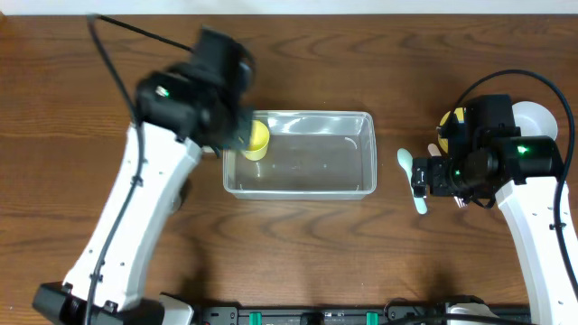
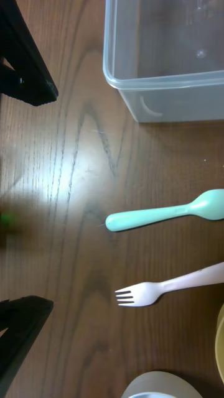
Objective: Pack container
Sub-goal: 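Place the white cup in the container beside the yellow cup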
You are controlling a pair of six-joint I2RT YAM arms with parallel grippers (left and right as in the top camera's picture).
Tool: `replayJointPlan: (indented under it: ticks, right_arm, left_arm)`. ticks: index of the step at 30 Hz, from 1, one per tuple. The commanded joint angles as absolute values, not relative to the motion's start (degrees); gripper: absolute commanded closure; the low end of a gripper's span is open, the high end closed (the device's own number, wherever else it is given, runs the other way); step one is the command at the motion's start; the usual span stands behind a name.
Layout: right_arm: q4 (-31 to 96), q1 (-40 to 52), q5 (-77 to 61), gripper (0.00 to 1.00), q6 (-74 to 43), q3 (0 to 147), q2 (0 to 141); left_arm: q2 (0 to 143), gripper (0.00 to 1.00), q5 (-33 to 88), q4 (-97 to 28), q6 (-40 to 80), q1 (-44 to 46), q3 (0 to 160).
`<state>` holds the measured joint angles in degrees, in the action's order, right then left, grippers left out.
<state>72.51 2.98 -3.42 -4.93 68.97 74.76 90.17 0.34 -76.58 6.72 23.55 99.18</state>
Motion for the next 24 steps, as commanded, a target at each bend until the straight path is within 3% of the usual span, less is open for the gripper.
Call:
replayJointPlan:
  ticks: [1,8,24]
  right_arm:
    - [72.55,3.55,-3.03,0.01,-4.01,70.02,74.91]
    - [72.66,3.55,-3.03,0.01,-4.01,70.02,74.91]
    - [73.03,3.55,-3.03,0.01,-4.01,70.02,74.91]
  left_arm:
    - [92.07,0.94,2.46,-77.54,8.29,27.07,97.67]
    - [93.25,0.94,3.49,-75.50,9.74,28.95,91.09]
    - [95.15,0.94,3.44,-56.38,7.68,28.71,72.23]
